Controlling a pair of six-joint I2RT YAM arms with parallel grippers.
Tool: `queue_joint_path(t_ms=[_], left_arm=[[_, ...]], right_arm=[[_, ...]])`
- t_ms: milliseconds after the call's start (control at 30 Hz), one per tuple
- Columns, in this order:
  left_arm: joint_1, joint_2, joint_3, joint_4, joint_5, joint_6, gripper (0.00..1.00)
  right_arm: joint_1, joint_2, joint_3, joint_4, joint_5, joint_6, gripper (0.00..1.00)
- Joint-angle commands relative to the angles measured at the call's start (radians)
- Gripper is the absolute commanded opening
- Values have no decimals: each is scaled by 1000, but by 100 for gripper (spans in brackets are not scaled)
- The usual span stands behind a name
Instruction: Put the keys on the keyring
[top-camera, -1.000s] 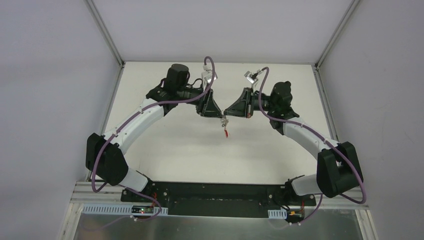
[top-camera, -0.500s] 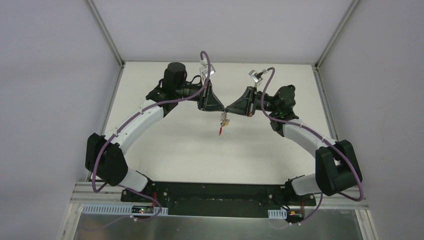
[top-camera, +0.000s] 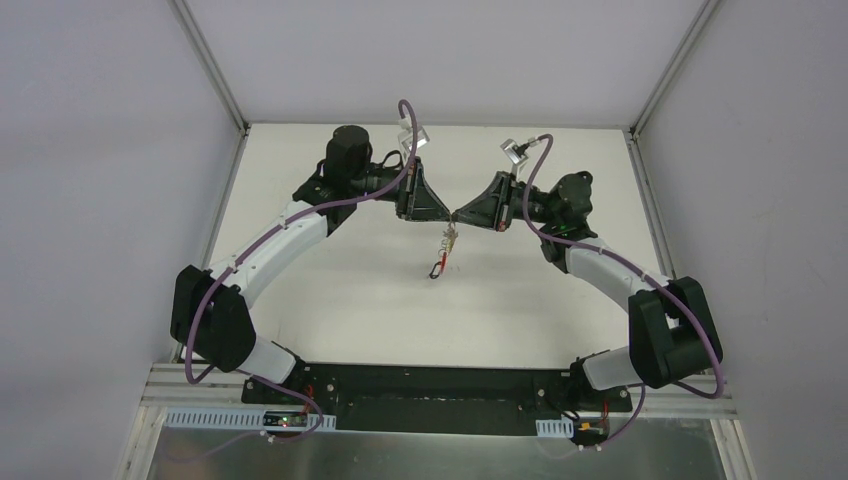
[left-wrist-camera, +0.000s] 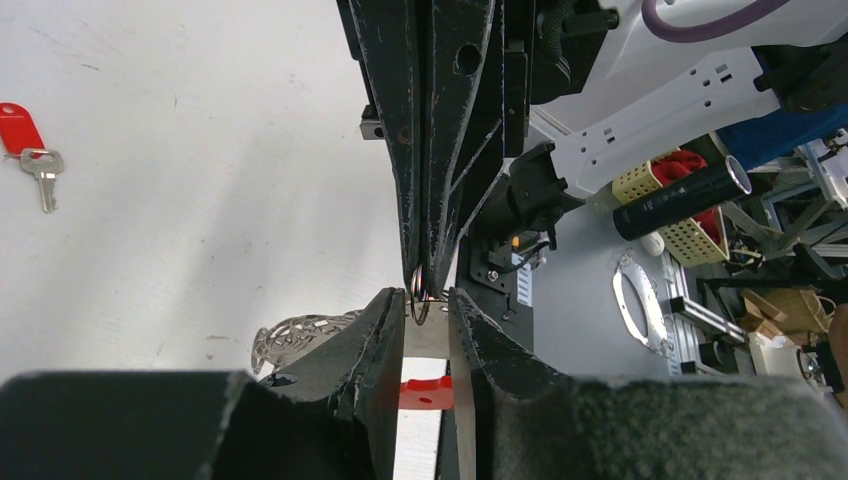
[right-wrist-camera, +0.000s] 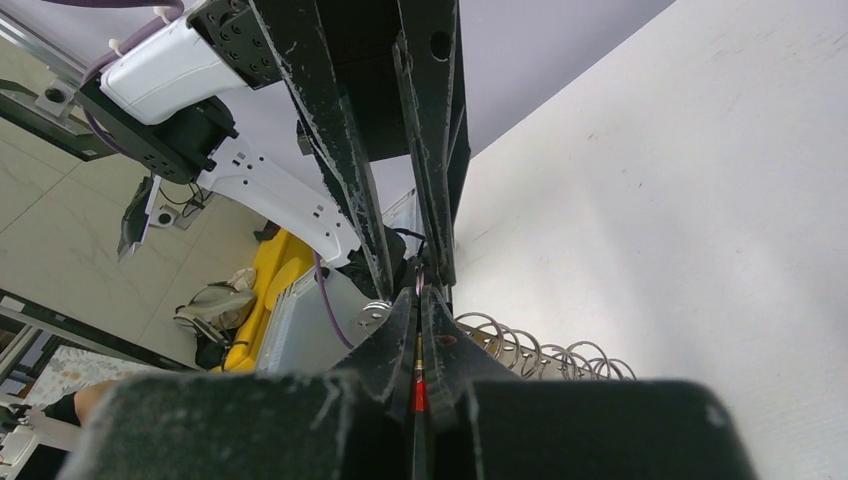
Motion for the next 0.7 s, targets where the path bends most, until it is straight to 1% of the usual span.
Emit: queue_joint_path(t_ms=[0,133,233,433,500,567,667], left_arm=[[9,-16,-11,86,44,-54,21],[9,-7,-13,93,51,-68,16],[9,-5,-18,102,51,-76,15],[8,0,-23,128,49,-103,11],[6,2,-23,138,50,-113,7],[7,7,-16,137,49,-127,0],[8,7,-3,129,46,-135,0]], right_arm=[[-10,-8,-1,84,13,13,0],[-14,-9,-3,86,16,13,0],[-16,-7,-3,86,18,15,0],[-22,-2,-2,85,25,13,0],[-24,-2,5,75,29,5,0],[-24,0,17,51,27,-12,0],[-24,-12,21,10,26,-51,0]])
